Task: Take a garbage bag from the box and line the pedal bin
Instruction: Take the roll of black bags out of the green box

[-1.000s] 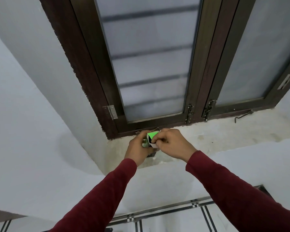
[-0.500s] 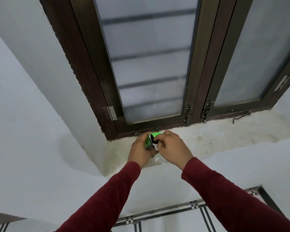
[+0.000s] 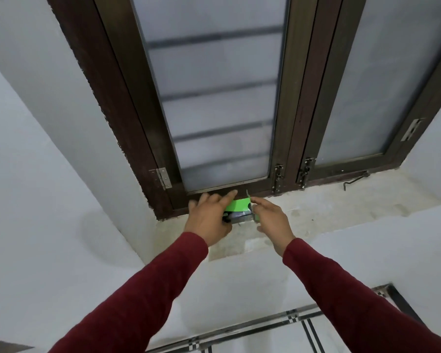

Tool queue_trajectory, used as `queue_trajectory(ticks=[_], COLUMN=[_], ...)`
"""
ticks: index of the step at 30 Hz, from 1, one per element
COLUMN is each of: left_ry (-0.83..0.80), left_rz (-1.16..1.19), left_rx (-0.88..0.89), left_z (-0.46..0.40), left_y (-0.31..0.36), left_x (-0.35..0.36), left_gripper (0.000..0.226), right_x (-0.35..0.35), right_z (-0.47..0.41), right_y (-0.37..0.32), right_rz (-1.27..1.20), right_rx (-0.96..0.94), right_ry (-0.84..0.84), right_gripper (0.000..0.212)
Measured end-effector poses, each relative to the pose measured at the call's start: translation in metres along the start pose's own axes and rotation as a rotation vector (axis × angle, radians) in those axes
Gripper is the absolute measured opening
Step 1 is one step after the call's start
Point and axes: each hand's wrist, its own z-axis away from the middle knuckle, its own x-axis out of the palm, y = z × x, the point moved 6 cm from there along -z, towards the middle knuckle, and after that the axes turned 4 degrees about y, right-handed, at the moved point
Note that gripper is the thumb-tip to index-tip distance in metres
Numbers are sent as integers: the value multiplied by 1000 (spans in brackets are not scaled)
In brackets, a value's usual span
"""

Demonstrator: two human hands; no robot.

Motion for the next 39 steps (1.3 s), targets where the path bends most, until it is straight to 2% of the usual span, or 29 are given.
queue_trajectory(ticks=[2, 4, 7, 12, 15, 17, 21, 23, 25, 27, 28, 30, 32, 33, 35, 37, 39], left_ry=[29, 63, 83, 131, 146, 131, -84, -133, -107, 8, 66, 61, -132, -208, -234, -210, -202], left_rz=[-200, -329, -441, -415, -279, -180, 117, 175, 154, 177, 270, 714, 1199, 1358, 1544, 1655, 1708], left_rx=[163, 327, 437, 427, 309, 158, -228, -338, -388, -393, -400, -495, -665, -727, -833, -904, -948], left_z=[-11, -20, -32, -48, -50, -49, -34, -20, -7, 1, 4, 8, 17, 20, 24, 27, 28], left_y=[23, 48, 75, 80, 55, 29, -25, -40, -48, -43, -37, -20, 8, 20, 27, 26, 24], left_x=[-28, -49, -71, -96, -105, -99, -35, -3, 17, 26, 28, 38, 49, 52, 55, 56, 55], left_gripper=[78, 63, 50, 47, 46, 46, 66, 68, 72, 69, 60, 45, 39, 37, 34, 31, 31], right_x=[1, 4, 2, -14, -28, -35, -36, -31, -23, -15, -10, 0, 9, 12, 15, 15, 14], right_z=[1, -1, -10, -19, -23, -22, -12, -6, -1, 2, 3, 5, 10, 12, 13, 11, 11], right_y=[16, 26, 33, 34, 40, 44, 47, 46, 44, 41, 39, 37, 34, 33, 30, 27, 20], right_rz=[-393, -685, -818, -950, -941, -939, -909, -887, -876, -875, -855, -748, -547, -430, -246, -187, -173], right_rx=[324, 518, 549, 510, 489, 500, 538, 552, 563, 565, 563, 543, 493, 455, 367, 295, 235], right_ry=[-74, -138, -152, -120, -88, -47, -15, -25, -41, -63, -73, -110, -144, -154, -142, -101, -60], right_gripper=[21, 25, 37, 40, 31, 25, 29, 31, 31, 32, 32, 31, 27, 24, 16, 8, 25])
